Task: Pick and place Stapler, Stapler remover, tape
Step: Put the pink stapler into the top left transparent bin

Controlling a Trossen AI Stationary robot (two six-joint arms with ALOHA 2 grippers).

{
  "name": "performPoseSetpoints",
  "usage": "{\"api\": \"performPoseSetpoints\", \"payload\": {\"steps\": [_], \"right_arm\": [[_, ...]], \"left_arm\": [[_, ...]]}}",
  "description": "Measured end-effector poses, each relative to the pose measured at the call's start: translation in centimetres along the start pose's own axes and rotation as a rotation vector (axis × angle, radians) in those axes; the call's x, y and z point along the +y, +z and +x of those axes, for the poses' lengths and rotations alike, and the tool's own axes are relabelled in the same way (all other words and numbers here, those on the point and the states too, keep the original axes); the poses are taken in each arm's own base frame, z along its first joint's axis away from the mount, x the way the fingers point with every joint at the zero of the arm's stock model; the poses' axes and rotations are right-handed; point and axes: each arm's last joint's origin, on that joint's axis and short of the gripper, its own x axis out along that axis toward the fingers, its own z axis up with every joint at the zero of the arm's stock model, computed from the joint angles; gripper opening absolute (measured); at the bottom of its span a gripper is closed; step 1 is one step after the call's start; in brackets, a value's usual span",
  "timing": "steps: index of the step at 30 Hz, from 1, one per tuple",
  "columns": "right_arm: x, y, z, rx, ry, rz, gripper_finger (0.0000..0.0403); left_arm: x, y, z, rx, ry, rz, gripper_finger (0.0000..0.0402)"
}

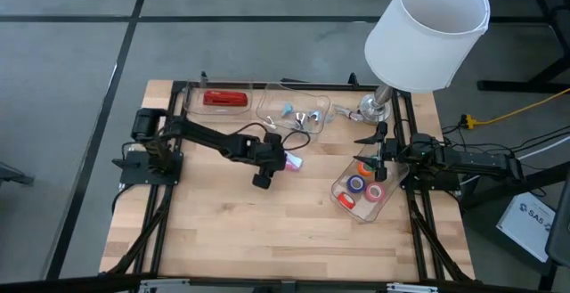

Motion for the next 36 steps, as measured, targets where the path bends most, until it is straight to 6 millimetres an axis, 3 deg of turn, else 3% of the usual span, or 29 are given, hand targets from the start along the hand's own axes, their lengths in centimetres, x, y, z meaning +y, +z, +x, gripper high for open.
{"api": "performPoseSetpoints", "payload": {"steps": [6, 13, 21, 27, 28, 29, 31, 36], "right_arm": [[0.0, 0.0, 0.0, 0.0, 0.0, 0.0, 0.0239], [0.0, 0.0, 0.0, 0.0, 0.0, 0.0, 0.0239], [0.0, 0.0, 0.0, 0.0, 0.0, 0.0, 0.0239], [0.0, 0.0, 0.0, 0.0, 0.0, 0.0, 0.0239], [0.0, 0.0, 0.0, 0.0, 0.0, 0.0, 0.0239], [0.0, 0.0, 0.0, 0.0, 0.0, 0.0, 0.0239], [0.0, 0.0, 0.0, 0.0, 0.0, 0.0, 0.0239], [0.0, 0.0, 0.0, 0.0, 0.0, 0.0, 0.0239]], "left_arm": [[-0.3, -0.4, 1.7, 0.052, 0.061, -0.006, 0.0191], [-0.8, 0.0, 1.3, 0.051, 0.144, 0.009, 0.0088], [-1.3, 0.4, 1.1, 0.036, 0.165, -0.012, 0.0088], [-1.2, 0.8, -1.5, -0.04, -0.028, -0.036, 0.0088], [-1.1, 1.0, -2.2, -0.068, -0.059, -0.037, 0.0081], [-0.8, 1.2, -3.0, -0.101, -0.084, -0.046, 0.0045], [0.0, 1.3, -4.7, -0.152, -0.135, -0.069, 0.0011], [1.6, 1.3, -7.8, -0.257, -0.268, -0.144, 0.0001]]}}
